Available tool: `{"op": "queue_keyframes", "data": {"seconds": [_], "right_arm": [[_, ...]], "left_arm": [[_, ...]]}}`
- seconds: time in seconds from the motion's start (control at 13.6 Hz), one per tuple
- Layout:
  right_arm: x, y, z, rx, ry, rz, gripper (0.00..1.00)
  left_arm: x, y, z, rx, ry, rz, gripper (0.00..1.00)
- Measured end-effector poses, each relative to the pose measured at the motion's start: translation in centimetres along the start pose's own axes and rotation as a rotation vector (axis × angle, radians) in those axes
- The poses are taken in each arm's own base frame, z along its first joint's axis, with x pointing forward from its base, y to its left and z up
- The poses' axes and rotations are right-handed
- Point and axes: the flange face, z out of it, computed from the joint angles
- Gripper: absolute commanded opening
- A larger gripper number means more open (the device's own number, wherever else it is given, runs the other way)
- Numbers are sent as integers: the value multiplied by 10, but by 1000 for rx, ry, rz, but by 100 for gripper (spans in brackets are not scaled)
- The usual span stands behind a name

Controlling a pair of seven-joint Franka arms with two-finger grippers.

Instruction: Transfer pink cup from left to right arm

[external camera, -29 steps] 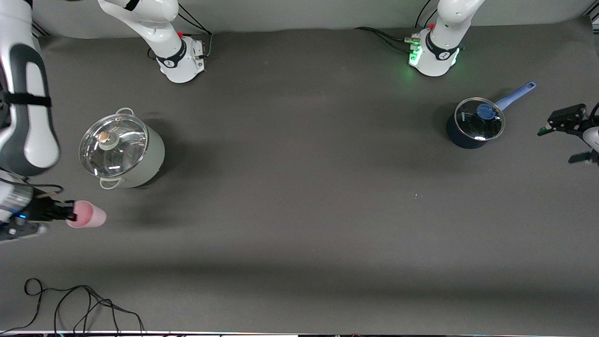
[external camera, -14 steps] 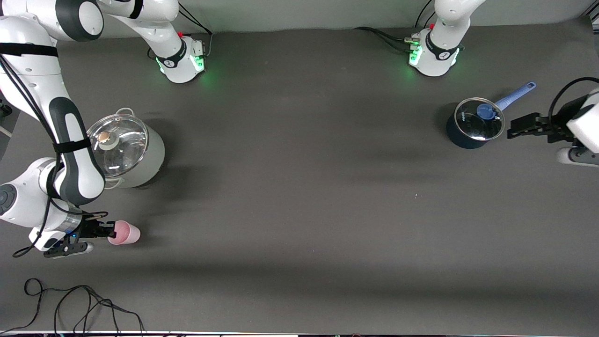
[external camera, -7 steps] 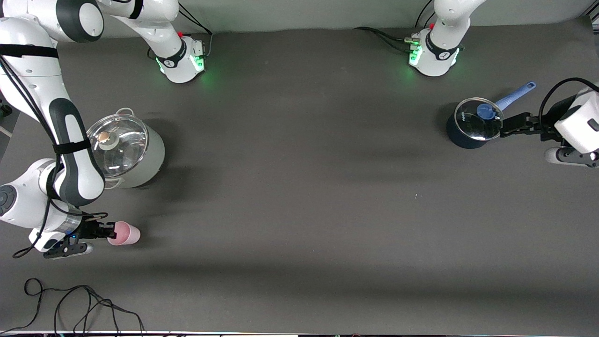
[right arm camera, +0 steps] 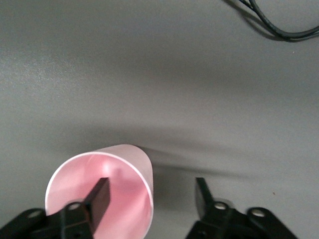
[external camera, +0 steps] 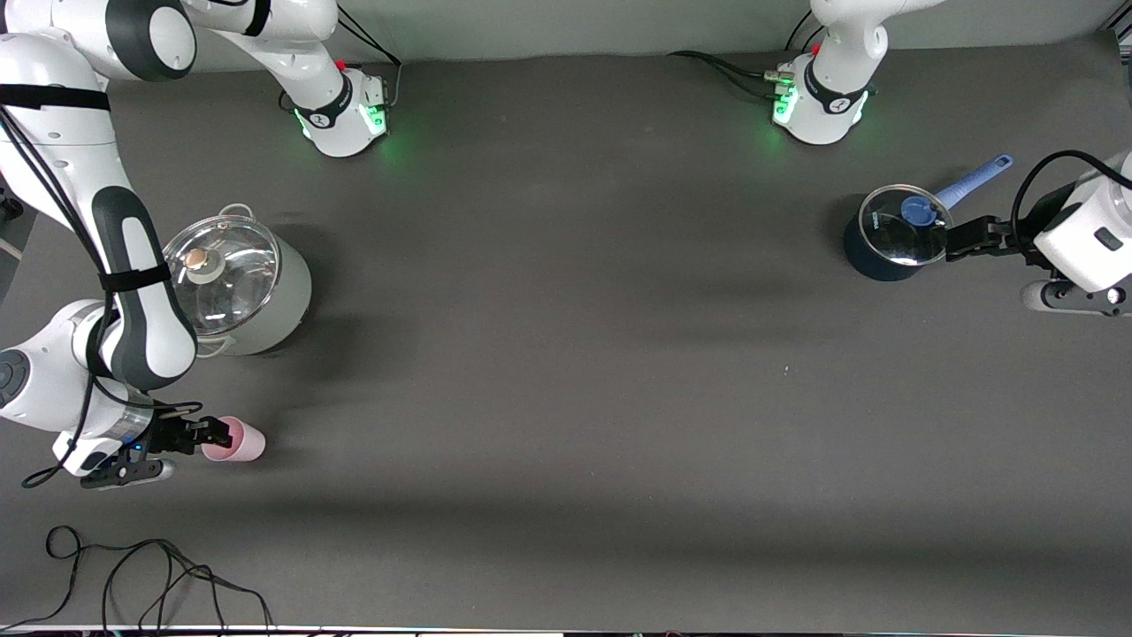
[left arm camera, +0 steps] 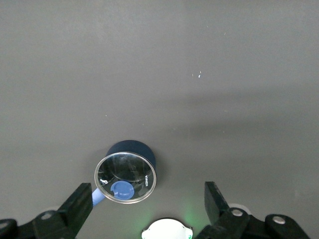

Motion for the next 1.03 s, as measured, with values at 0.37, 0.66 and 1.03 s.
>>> {"op": "queue_keyframes", "data": {"seconds": [0.37,0.66,1.03], "right_arm": [[2,-1,-6,2,-3,-2,99],[6,-6,-57,34,-60,-16,99],[-10,-26,-188,69,-151,-48,99]], "left_arm": [[-10,-16,6,31,120,129,100],[-18,-26,5,38,165,165,100],[-17,5,1,35,168,127,100]]}}
